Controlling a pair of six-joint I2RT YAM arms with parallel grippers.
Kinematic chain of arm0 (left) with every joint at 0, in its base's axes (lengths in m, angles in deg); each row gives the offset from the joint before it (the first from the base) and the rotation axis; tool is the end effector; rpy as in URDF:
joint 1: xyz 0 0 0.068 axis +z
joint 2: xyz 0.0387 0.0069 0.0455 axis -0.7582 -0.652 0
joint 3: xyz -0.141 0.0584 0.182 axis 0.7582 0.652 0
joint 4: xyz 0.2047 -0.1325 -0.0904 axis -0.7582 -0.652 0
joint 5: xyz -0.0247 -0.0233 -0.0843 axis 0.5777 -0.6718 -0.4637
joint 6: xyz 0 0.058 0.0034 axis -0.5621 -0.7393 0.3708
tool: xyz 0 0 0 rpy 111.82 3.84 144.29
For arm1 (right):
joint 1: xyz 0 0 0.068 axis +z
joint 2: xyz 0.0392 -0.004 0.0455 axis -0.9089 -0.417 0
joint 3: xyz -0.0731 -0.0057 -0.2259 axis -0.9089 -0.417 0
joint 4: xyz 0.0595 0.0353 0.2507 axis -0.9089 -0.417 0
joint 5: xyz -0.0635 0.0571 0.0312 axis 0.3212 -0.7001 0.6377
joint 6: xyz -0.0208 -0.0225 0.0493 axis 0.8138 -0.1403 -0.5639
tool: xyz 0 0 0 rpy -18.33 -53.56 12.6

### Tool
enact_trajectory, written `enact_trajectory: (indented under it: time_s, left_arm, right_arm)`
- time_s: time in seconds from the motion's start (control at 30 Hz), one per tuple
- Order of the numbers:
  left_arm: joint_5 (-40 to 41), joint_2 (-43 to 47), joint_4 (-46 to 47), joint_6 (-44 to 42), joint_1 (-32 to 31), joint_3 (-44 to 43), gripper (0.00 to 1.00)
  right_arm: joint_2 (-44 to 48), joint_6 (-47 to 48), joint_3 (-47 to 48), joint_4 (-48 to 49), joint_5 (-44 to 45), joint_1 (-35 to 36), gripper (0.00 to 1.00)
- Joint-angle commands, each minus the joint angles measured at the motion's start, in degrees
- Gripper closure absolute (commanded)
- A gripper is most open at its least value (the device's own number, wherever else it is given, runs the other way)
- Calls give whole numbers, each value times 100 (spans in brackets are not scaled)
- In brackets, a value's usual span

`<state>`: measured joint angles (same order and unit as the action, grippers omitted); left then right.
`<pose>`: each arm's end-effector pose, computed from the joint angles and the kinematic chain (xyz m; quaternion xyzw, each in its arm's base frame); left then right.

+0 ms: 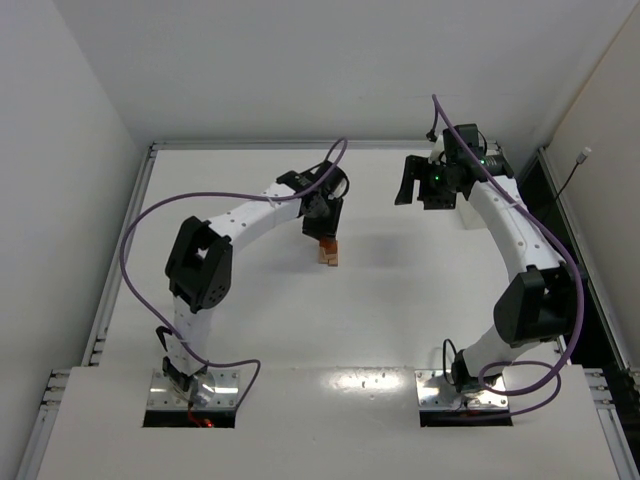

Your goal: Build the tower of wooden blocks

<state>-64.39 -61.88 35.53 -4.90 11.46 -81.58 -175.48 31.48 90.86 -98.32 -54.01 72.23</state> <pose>0.3324 -0.2576 0.2107 0.0715 0.9685 -0.1256 0.2030 0.3414 0.0493 0.2793 0.0863 0.9413 0.1644 0.2819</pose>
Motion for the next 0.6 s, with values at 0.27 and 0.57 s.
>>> enact_trajectory:
  time_s: [0.27,0.57]
  left_arm:
    - [-16,-25,11,69,14,-249,100]
    - [-78,-139,11,69,-39,-302,100]
  right_arm:
    - [54,-76,55,143,-79,-28,28]
    - [54,-76,55,143,-79,-28,28]
